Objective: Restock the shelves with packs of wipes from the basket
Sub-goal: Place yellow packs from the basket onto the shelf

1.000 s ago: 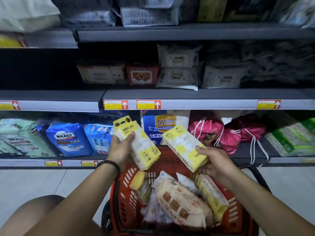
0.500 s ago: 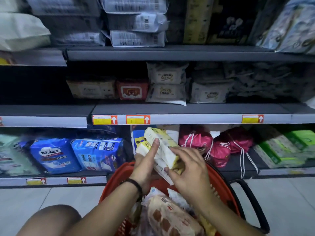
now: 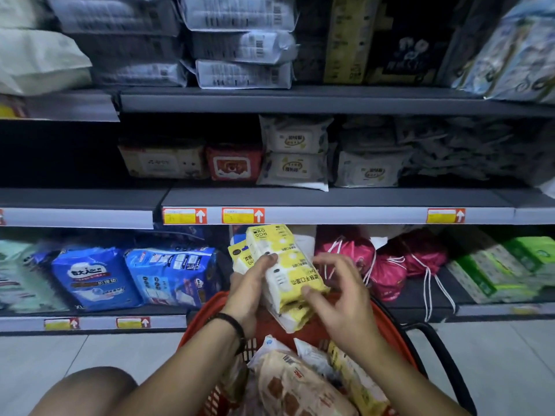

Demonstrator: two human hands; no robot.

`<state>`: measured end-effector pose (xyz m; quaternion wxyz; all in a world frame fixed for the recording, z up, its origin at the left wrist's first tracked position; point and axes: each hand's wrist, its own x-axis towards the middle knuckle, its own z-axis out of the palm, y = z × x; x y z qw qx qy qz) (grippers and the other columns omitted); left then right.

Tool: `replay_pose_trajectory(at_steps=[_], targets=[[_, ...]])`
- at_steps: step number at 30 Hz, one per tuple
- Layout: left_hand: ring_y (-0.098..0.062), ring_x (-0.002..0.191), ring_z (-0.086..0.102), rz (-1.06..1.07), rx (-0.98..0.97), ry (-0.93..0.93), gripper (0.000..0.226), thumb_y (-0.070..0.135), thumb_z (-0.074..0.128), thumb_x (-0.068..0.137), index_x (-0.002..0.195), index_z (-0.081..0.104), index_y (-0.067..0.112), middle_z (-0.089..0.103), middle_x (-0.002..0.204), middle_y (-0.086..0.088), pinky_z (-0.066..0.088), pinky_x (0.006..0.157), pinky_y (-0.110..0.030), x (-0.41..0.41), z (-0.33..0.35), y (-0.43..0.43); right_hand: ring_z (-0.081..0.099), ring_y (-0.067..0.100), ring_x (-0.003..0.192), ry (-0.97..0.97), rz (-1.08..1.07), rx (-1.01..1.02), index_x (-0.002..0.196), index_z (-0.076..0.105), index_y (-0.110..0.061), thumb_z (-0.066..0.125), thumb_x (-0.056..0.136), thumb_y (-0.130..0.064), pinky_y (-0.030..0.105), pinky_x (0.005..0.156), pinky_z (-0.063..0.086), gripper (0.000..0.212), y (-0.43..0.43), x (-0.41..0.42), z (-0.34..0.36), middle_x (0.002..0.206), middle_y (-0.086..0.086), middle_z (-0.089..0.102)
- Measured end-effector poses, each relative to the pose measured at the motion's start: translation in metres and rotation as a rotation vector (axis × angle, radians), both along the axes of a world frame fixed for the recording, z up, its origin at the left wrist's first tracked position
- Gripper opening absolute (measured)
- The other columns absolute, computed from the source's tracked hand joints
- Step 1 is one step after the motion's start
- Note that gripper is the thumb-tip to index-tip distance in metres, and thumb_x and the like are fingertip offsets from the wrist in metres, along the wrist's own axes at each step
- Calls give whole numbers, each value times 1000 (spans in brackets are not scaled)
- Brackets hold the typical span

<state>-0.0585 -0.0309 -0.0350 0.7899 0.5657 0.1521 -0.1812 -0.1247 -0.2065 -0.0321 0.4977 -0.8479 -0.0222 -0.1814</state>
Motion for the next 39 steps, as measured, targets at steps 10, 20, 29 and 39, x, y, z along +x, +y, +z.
replay_pose_trajectory(at_steps=[10, 20, 29, 39], targets=[[-33, 115, 73, -175, -191, -207, 68, 20, 81, 76, 139, 57, 12, 69, 138, -16, 59, 94, -53, -3, 35, 10, 78, 33, 97, 387, 36, 963, 130, 58, -17, 90, 62, -7, 53, 78, 64, 76, -2, 18, 18, 116, 15, 78], [-33, 122, 68, -123, -263, -140, 74, 68, 64, 79, 132, 68, 17, 76, 125, -13, 61, 91, -51, 3, 60, 14, 54, 11, 130, -482, 57, -334, 132, 53, -24, 87, 74, -31, 25, 109, 45, 67, -33, 26, 31, 134, -6, 58], [-33, 101, 73, -9, -304, -203, 31, 23, 73, 91, 122, 70, 17, 71, 127, -24, 63, 76, -50, 8, 64, 14, 35, 23, 155, -498, 108, -438, 151, 46, -19, 93, 73, -6, 40, 125, 36, 92, -26, 25, 49, 157, -4, 50], [-32, 99, 77, 136, -374, -384, 25, 18, 70, 97, 118, 58, 19, 78, 117, -16, 64, 74, -51, -2, 96, 0, 47, -3, 130, -349, -116, -257, 151, 31, -67, 83, 75, 10, 26, 87, 60, 120, -16, 13, 75, 159, -10, 27]])
